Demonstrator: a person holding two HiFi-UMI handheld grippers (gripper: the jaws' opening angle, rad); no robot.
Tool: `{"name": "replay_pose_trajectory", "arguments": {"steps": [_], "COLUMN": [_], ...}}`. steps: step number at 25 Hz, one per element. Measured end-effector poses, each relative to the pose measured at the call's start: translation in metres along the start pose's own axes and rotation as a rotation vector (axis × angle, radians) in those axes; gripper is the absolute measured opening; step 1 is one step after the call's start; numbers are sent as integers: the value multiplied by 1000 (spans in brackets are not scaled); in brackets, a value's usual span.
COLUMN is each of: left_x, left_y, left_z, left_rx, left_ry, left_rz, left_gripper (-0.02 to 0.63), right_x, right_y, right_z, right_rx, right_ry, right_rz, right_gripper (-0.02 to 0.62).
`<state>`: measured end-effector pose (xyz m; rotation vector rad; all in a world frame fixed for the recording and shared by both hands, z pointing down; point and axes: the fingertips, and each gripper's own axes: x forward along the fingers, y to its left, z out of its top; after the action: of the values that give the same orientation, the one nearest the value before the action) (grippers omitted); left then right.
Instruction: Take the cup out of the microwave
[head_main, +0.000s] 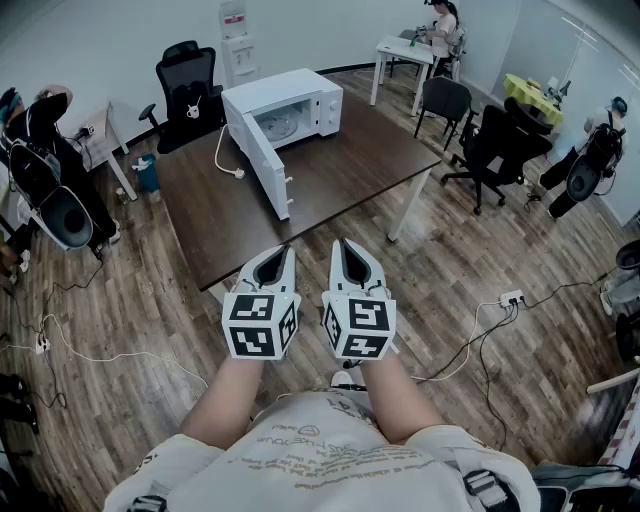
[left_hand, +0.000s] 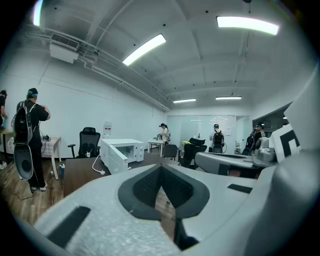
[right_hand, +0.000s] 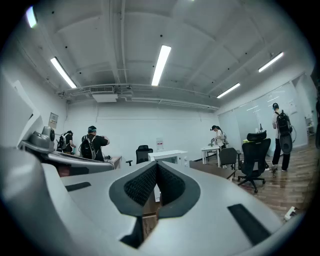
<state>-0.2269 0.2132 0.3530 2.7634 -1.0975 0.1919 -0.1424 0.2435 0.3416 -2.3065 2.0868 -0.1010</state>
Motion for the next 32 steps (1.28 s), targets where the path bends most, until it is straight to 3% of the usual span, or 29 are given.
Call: {"name": "replay_pose_trajectory", "arguments": {"steps": [15, 32], "left_x": [29, 111], "left_y": [21, -20], "left_z": [-3, 13], "left_rx": [27, 39], "left_ry": [22, 1], "left_rz": [-5, 49], "left_gripper": [14, 14], "right_x": [32, 80], "right_y": [3, -66], "right_z": [-4, 1], "right_rx": [35, -38], "right_ry": [-9, 10], "right_rz": [33, 131], "right_gripper": [11, 11]}}
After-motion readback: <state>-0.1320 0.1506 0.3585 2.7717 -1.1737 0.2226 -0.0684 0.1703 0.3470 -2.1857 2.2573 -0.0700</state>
